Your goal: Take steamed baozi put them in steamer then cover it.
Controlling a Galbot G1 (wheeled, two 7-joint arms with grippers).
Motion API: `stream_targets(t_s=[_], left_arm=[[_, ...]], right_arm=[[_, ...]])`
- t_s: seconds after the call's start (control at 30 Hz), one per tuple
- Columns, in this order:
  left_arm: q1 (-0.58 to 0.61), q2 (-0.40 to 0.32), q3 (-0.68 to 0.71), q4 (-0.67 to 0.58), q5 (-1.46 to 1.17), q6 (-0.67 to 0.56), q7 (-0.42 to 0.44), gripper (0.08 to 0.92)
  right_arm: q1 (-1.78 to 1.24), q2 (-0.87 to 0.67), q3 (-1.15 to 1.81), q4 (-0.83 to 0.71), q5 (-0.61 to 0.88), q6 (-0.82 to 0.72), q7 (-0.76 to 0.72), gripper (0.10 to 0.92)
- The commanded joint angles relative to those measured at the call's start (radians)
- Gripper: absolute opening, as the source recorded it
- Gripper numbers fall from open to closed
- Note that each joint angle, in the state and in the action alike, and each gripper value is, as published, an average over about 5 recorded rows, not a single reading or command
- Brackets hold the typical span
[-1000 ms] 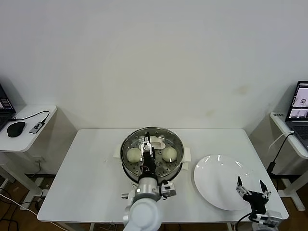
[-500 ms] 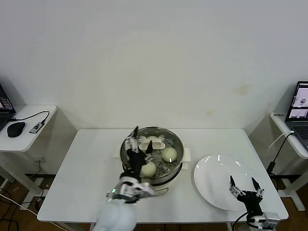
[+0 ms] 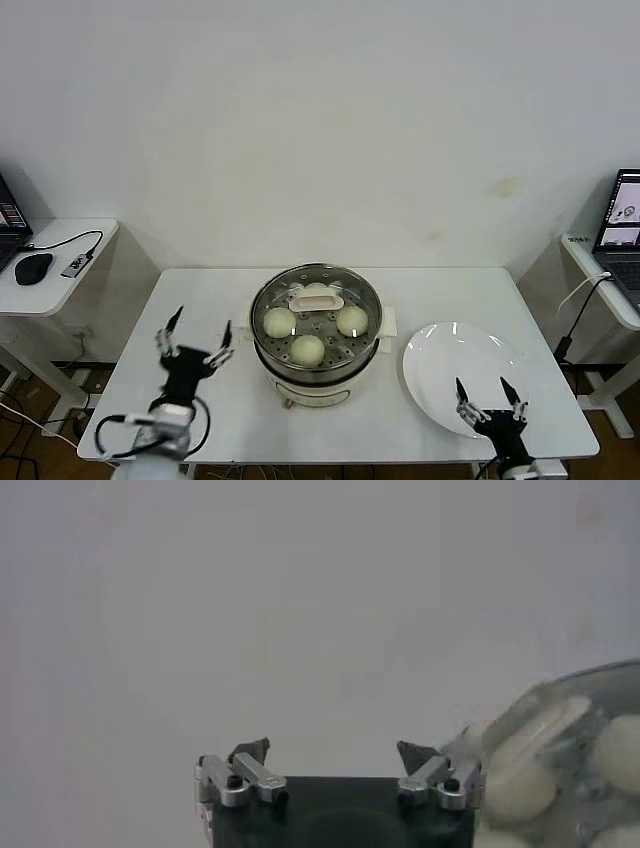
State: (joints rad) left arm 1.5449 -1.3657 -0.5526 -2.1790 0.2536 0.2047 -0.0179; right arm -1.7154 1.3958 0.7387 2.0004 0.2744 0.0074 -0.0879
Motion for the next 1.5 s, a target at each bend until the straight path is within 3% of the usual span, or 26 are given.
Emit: stream_targets(t_s=[0.03, 0.43, 1.5], left_arm=[[0.279, -0.01, -0.153, 0.032, -0.223, -0.026, 0.02, 0.823], [0.315, -0.053, -0.094, -0.001, -0.225, 0.004, 0.061, 0.823], [0.301, -0.06, -0.097, -0.022, -0.221, 0.009, 0.071, 0.823]], right_arm=[[-0.061, -0.023, -0.049, 0.042, 0.043, -0.05, 0.06, 0.823], [-0.105, -0.035, -0.066, 0.098, 0.004, -0.114, 0.057, 0.823], [-0.099, 0.003, -0.045, 0.117, -0.065, -0.104, -0.002, 0.823]])
